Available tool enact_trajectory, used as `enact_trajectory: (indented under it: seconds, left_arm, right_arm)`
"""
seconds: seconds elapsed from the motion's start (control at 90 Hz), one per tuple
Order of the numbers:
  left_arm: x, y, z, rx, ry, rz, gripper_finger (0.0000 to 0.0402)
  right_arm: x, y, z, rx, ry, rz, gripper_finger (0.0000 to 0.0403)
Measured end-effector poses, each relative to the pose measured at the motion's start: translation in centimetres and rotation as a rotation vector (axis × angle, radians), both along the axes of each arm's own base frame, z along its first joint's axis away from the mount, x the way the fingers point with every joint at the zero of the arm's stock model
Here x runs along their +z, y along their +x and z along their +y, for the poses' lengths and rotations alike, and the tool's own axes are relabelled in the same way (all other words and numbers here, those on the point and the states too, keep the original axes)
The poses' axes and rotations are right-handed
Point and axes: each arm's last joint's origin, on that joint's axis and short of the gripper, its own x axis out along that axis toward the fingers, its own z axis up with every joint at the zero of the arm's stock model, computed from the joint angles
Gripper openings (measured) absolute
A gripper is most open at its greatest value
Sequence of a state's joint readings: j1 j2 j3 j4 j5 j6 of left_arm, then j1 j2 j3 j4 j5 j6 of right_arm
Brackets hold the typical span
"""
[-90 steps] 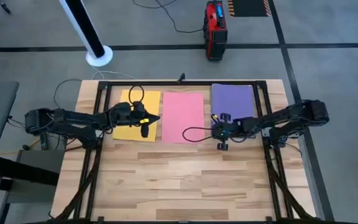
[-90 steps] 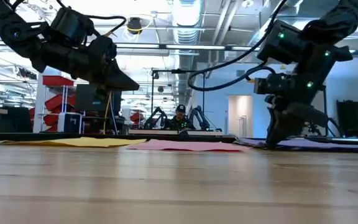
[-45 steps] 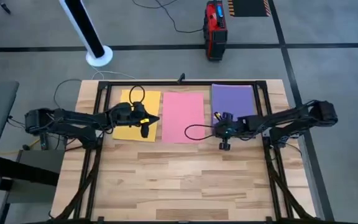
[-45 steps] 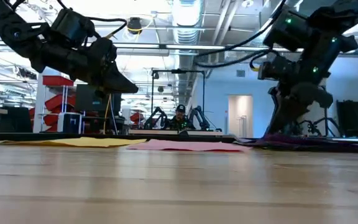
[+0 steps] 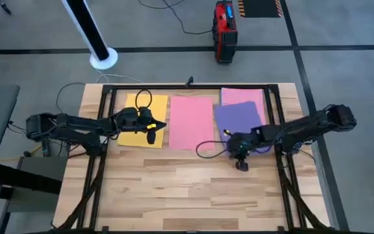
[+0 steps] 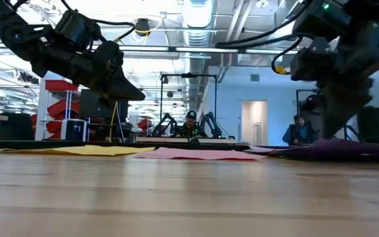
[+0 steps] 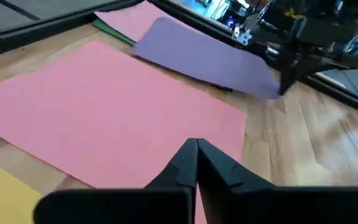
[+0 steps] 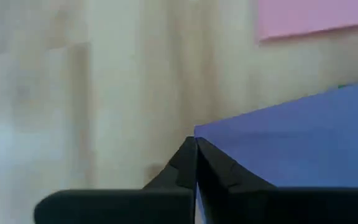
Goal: Organize paper
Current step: Move the violet colored paper to the bottom right of the table
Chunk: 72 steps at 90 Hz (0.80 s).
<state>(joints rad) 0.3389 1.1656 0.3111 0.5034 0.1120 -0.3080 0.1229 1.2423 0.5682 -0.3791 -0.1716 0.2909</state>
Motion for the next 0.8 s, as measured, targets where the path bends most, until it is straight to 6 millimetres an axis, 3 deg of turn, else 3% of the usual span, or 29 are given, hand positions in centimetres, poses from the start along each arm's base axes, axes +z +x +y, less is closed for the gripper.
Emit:
enact_trajectory:
  seconds: [0.544, 0.8]
  left_arm:
    - [0.0, 0.2, -0.6, -0.033, 0.006, 0.002, 0.0]
    - [-0.2, 0.1, -0.7, -0.036, -0.002, 0.023, 0.0]
  right_arm:
    - [1.1, -0.3, 6.9, 0.009, 0.489, 0.077, 0.0]
    - [1.0, -0.8, 9.3, 0.003, 0.586, 0.149, 0.0]
